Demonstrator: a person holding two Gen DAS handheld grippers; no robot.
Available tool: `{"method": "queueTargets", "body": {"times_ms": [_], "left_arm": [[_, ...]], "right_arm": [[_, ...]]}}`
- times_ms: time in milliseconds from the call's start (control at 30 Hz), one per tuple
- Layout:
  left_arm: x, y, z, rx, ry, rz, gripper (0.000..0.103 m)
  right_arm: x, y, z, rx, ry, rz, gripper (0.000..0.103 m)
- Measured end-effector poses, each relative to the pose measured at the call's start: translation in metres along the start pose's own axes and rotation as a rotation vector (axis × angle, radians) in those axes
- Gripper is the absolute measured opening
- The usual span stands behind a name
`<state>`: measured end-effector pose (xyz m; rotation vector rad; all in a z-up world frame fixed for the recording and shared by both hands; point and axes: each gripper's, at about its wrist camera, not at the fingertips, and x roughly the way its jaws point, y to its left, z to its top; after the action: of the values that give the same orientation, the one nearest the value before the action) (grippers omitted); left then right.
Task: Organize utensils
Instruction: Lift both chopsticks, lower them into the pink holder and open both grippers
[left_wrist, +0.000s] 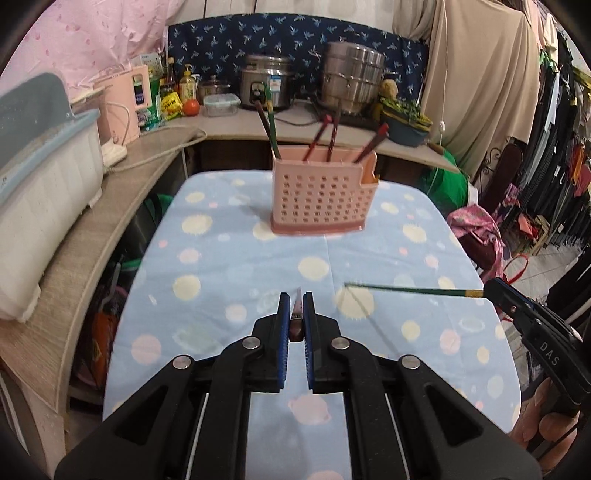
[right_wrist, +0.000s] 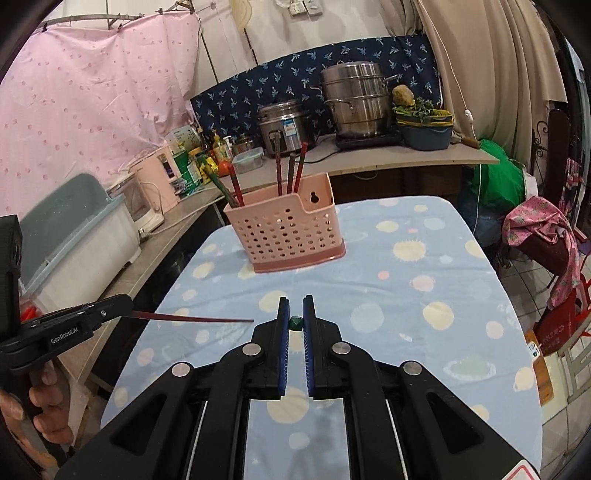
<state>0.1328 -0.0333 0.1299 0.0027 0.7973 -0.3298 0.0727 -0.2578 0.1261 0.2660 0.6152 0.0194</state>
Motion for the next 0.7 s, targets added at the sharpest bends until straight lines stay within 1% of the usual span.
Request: {"method": "queueTargets", "body": {"times_ms": [233, 400, 533, 700], "left_arm": [[0.004, 0.001, 0.053, 0.020, -0.064, 0.016, 0.007], [0.005, 0.000, 0.090, 0.014, -0.110, 0.007, 0.007], [0.000, -0.001, 0.125, 0.000, -0.165, 0.001, 0.007], [-0.011, -0.012, 0.169, -0.004, -0.248, -0.033, 0.007]], "right_arm": [[0.013, -0.002, 0.055, -0.006, -0.065, 0.013, 0.007], [0.016, -0.004, 0.091, 0.001, -0.119, 0.033, 0.007], [0.015, -0.006, 0.123, 0.014, -0.172, 0.042, 0.007], [0.017, -0.008, 0.168, 0.018, -0.248, 0.039, 0.007]]}}
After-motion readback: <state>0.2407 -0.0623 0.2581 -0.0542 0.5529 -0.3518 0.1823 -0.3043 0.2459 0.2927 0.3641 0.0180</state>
